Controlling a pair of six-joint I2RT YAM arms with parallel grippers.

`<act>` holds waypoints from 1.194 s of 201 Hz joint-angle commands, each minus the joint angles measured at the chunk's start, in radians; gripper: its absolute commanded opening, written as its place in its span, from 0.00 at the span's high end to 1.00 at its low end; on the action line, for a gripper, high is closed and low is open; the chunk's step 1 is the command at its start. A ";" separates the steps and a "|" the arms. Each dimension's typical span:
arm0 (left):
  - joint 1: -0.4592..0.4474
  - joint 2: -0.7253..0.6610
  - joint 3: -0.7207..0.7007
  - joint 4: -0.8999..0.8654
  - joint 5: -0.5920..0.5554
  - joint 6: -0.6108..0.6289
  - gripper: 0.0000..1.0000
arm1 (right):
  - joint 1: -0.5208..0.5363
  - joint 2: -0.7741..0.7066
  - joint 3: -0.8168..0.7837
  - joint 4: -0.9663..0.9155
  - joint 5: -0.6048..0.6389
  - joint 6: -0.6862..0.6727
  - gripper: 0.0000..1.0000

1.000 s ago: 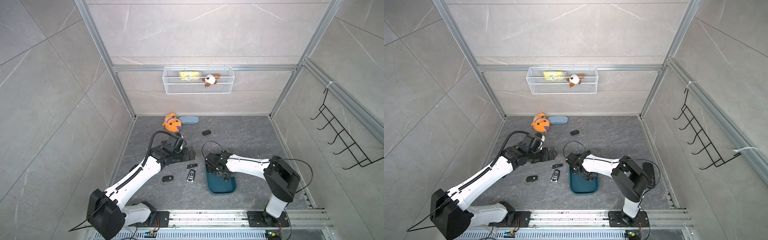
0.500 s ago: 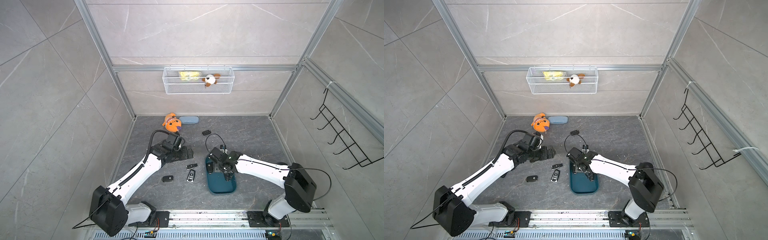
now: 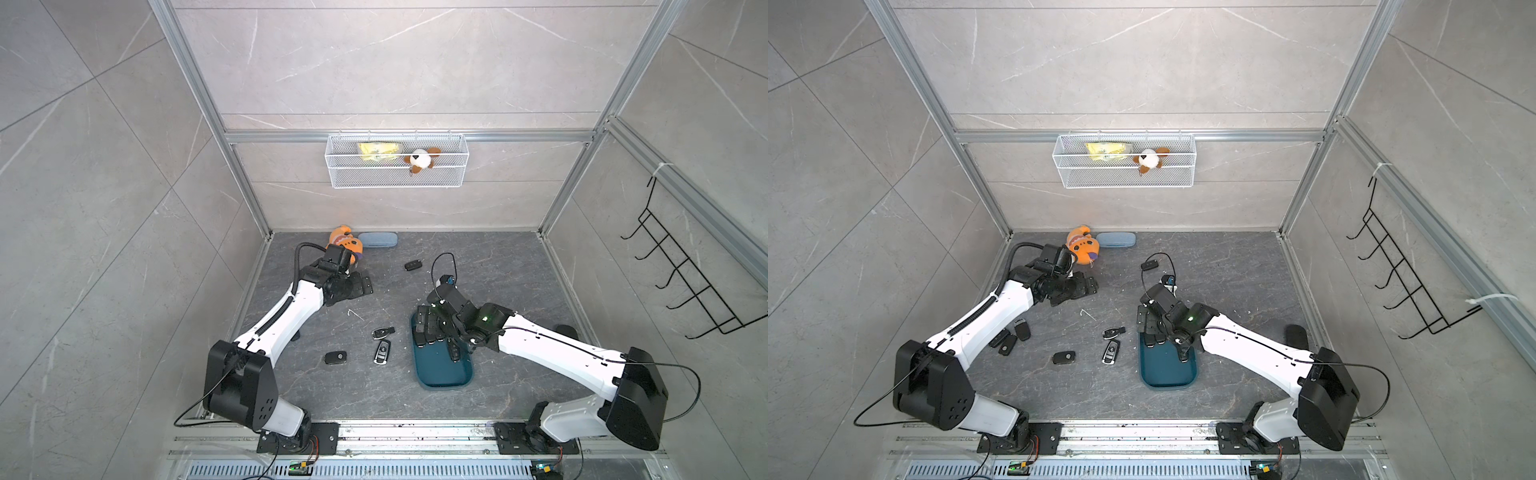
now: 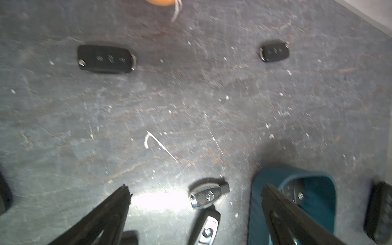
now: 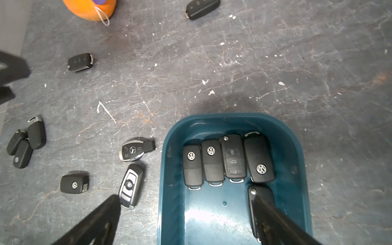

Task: Place the car key into the storage box
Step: Pick up the car key from the center of the board.

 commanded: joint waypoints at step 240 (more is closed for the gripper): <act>0.292 0.550 0.265 0.148 0.238 0.102 0.06 | -0.018 -0.040 0.059 -0.025 -0.025 -0.047 0.01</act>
